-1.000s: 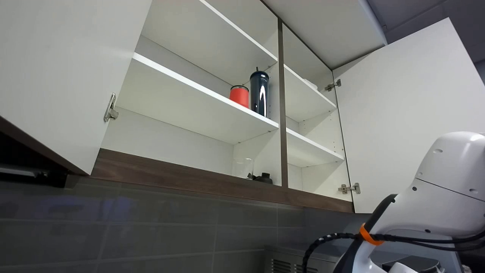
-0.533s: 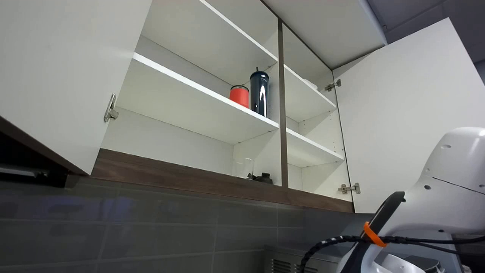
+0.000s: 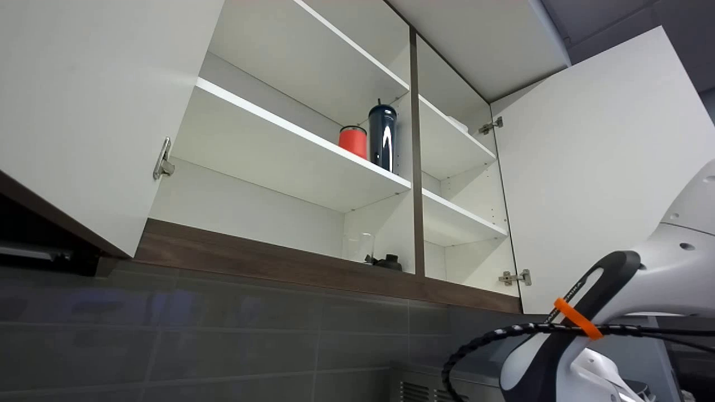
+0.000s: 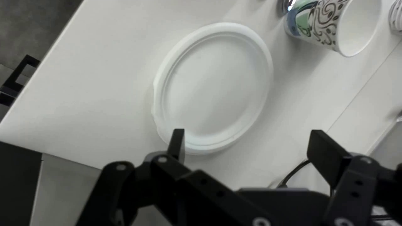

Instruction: Remove the white plates from the cabinet on the left and put them on the counter.

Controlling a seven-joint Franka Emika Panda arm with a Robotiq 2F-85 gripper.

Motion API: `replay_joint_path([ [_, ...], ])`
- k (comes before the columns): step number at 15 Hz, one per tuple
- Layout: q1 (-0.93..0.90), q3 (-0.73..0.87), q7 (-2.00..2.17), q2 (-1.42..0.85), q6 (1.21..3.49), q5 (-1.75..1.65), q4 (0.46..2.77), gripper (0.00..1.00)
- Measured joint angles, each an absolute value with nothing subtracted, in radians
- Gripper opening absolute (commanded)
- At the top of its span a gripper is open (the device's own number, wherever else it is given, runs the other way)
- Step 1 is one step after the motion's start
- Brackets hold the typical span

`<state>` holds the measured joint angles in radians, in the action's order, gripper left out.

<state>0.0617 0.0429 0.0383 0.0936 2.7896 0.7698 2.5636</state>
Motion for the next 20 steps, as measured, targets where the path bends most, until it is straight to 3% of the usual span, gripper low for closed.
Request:
replay_joint_path([
  [14, 0.016, -0.069, 0.214, 0.311, 2.769, 0.337, 2.624, 1.00],
  [20, 0.017, -0.085, 0.238, 0.362, 2.652, 0.223, 2.624, 1.00],
])
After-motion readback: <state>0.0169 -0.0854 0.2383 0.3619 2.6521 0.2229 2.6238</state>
